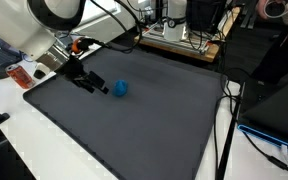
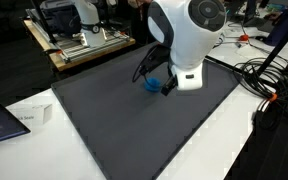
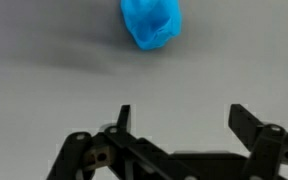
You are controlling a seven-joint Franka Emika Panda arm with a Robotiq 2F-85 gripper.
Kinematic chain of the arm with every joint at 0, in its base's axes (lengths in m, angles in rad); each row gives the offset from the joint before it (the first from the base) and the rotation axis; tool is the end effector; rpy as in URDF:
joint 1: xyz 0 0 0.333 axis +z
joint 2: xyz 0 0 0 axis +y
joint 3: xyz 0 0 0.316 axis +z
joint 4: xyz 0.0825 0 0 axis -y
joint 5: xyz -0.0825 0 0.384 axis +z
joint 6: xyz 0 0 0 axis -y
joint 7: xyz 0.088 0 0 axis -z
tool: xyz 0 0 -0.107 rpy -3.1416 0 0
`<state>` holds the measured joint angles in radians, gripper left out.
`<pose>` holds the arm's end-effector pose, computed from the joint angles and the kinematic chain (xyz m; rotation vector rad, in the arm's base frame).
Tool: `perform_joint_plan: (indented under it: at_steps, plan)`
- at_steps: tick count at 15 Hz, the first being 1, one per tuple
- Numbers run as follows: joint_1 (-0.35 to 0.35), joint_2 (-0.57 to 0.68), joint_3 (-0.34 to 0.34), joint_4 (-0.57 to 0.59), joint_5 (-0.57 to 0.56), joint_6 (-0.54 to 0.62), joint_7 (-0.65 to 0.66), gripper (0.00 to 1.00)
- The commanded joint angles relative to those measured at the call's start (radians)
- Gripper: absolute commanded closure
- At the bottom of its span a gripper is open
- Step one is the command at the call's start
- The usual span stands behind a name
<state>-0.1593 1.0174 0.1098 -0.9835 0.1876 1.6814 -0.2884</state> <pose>0.7456 -0.0471 0.2203 -2.7799 -0.2104 0.3668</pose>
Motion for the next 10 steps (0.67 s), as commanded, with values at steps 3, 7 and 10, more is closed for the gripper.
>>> perform_joint_plan:
  at_steps: [3,7,10]
  plan:
    - [-0.041,-0.129,0.011,-0.257,0.015,0.198,-0.106,0.00]
    - [-0.062,-0.231,0.008,-0.429,0.012,0.290,-0.187,0.00]
    - [-0.080,-0.323,0.004,-0.561,0.012,0.341,-0.242,0.00]
